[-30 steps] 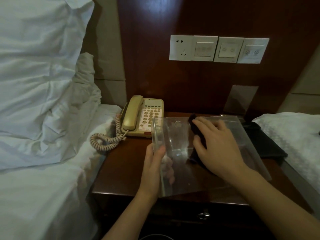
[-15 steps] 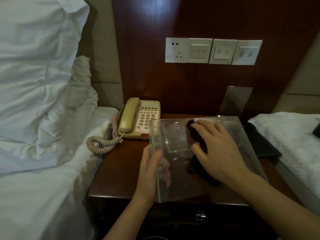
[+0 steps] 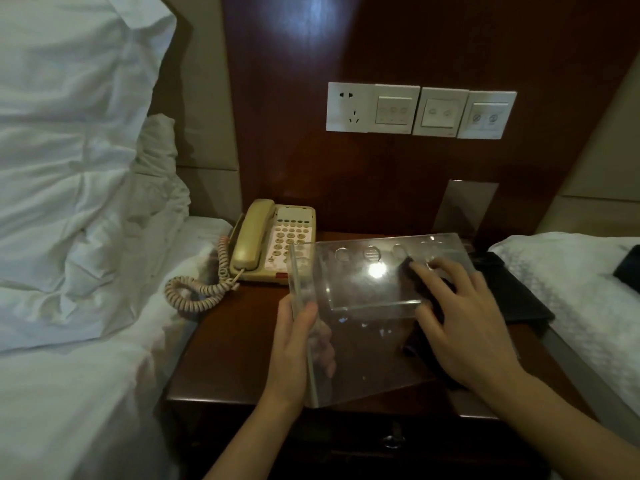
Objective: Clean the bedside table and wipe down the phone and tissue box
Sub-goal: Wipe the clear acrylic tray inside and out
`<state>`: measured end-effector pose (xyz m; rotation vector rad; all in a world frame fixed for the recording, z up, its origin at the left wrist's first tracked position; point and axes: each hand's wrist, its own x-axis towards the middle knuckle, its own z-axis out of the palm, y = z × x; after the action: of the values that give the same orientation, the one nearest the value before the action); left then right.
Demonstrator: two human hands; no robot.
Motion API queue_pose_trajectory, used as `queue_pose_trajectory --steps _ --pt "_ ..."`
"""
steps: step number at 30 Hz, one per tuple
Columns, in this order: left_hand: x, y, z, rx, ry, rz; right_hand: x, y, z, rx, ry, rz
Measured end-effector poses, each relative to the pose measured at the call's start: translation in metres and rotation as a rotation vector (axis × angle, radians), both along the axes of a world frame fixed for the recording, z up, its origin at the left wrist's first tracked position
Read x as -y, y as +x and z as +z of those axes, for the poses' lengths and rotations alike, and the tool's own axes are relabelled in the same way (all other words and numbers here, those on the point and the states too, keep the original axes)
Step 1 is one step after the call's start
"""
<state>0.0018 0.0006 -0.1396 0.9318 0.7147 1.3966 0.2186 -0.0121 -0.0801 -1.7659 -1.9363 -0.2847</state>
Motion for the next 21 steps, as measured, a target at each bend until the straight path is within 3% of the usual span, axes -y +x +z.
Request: queue_pose_trajectory --steps 4,10,16,21 --pt "0.002 0.000 0.001 0.002 0.002 0.009 -0.019 -0.010 0.008 -0.147 0.021 -0.020" --pt "0.001 0.001 0.002 -0.016 -0.006 0.050 -0.028 -0.019 0.020 0.035 -0.019 -0.023" --pt "0.004 -0.001 0.000 -0.018 0.036 0.018 -0.024 -0.013 0.022 -0.149 -0.064 0.060" --pt "0.003 -0.001 0.001 -0.010 0.033 0.013 -0.021 -0.017 0.016 -0.038 0.022 -0.042"
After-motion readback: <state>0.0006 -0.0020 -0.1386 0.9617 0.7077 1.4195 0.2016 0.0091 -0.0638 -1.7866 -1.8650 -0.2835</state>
